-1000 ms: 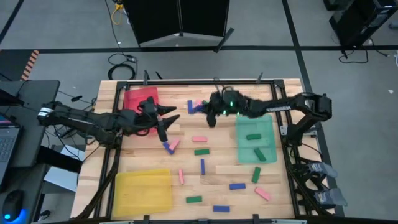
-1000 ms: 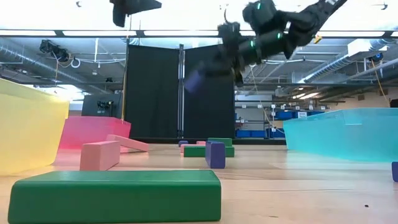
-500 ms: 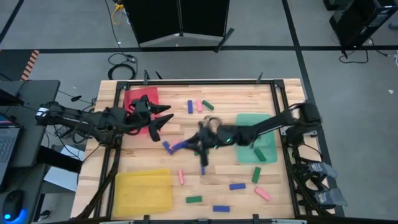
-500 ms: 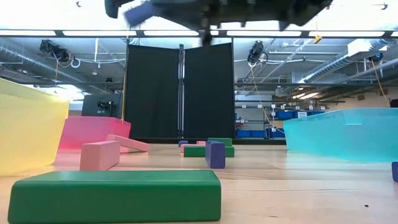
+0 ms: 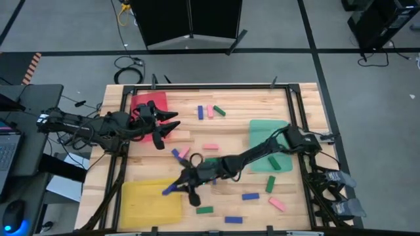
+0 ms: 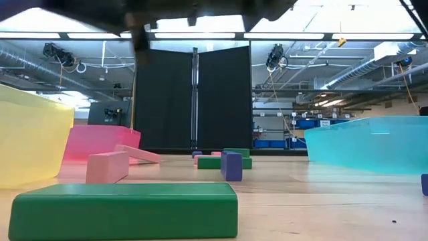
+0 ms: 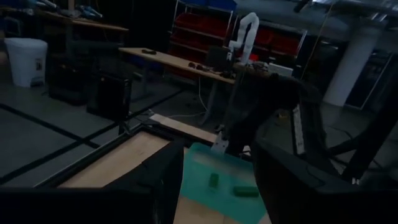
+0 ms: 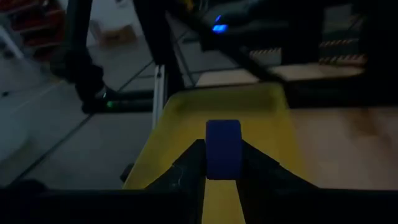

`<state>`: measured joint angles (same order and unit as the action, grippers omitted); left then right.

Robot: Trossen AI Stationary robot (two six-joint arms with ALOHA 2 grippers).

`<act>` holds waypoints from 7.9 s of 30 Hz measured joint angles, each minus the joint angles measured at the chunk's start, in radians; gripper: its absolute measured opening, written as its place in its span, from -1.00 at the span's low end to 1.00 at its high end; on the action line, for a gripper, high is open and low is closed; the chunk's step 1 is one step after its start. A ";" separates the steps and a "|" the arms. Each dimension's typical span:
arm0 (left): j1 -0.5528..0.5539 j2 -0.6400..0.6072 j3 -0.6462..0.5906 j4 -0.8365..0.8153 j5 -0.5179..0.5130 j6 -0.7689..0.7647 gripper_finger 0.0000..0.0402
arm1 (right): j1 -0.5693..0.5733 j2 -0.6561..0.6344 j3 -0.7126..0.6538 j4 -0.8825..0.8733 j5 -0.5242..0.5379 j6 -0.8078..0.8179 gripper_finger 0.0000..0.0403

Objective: Sort blocks
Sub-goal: Put the blue block into the yellow bin, then put the pink block into the red bin, then put the blue block into the yellow bin, then put the pink block into the red bin

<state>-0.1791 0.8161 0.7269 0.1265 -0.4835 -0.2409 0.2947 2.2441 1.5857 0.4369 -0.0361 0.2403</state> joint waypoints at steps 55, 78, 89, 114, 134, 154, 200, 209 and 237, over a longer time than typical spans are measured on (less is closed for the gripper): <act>0.185 0.935 0.444 -0.972 0.359 -0.344 0.47 | 0.122 -1.067 -1.276 0.702 0.865 -0.237 0.07; 0.170 0.990 0.363 -0.917 0.433 -0.375 0.27 | 0.122 -1.067 -1.275 0.667 0.864 -0.191 0.07; 0.169 0.986 0.368 -0.878 0.387 -0.342 -0.46 | 0.122 -1.067 -1.275 0.667 0.865 -0.191 0.07; 0.342 0.322 0.221 -1.081 0.033 -0.395 -0.46 | 0.113 -0.958 -1.162 0.500 0.846 -0.086 0.07; 0.451 0.160 0.015 -0.828 0.232 -0.331 0.61 | 0.087 -0.567 -0.454 -0.502 0.633 0.315 0.07; 0.041 -0.001 0.015 -0.693 0.136 -0.337 0.28 | 0.125 -0.109 0.129 -1.233 0.513 1.039 0.23; -0.034 0.002 0.015 -0.688 0.121 -0.340 0.24 | 0.169 0.069 0.253 -0.581 0.555 0.377 -0.66; -0.034 0.003 0.015 -0.708 0.122 -0.355 0.24 | 0.132 0.099 0.254 -0.243 0.406 0.232 -0.66; -0.097 0.247 0.015 -0.509 0.170 -0.218 0.24 | 0.251 -0.240 -0.126 0.015 0.794 -0.104 0.36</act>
<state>-0.2757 1.0626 0.7422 -0.3824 -0.3136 -0.4594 0.5459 2.0044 1.4592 0.4522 0.7579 0.1361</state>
